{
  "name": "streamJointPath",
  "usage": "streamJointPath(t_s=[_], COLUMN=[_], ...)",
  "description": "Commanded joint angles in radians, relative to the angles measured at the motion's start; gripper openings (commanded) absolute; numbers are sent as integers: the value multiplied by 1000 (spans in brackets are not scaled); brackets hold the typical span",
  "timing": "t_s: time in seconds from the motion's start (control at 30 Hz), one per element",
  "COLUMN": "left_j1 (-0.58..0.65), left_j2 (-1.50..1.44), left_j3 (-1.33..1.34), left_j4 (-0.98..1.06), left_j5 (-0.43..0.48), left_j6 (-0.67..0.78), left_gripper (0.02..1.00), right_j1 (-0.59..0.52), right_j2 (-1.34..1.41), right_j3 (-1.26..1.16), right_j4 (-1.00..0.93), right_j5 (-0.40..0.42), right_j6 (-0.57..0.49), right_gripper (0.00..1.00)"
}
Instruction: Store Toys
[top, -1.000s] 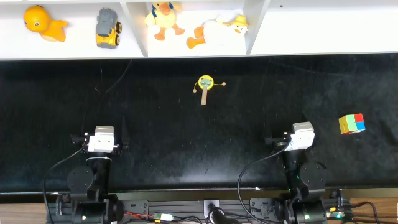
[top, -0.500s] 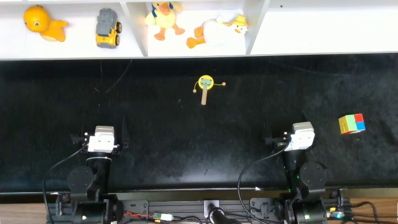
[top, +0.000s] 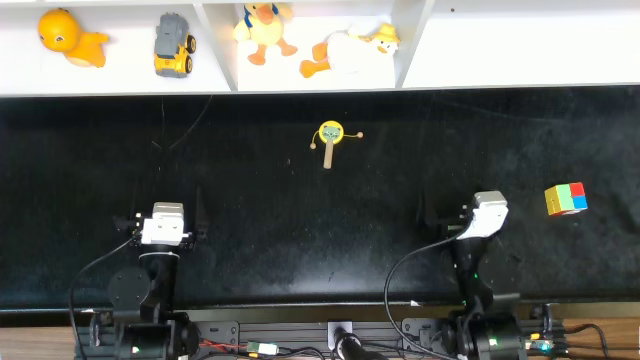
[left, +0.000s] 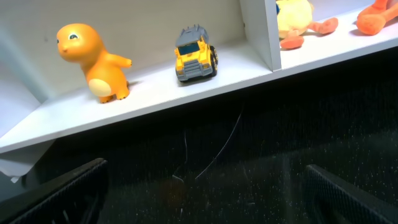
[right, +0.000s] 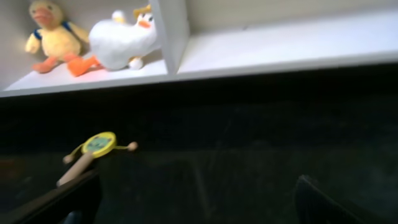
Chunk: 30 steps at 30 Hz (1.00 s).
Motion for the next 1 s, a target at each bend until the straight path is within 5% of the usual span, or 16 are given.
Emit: streamJointPath(t_s=[0.03,0.47,1.0], left_j1=[-6,-5,-6], left_j2=[-11,-11,-11], left_j3=[-8,-8,-8], left_j4=[4,4,4], left_j5=[-12,-12,-12], left_j6=[-10,-10,-11], left_gripper=[998,998,998], right_j1=[27,118,199], right_j2=[45,235,576], right_j3=[37,229,721], right_j4=[5,-33,-672], right_j5=[-28,-10,-2], right_j6=[86,98,261], right_gripper=[993,993,996])
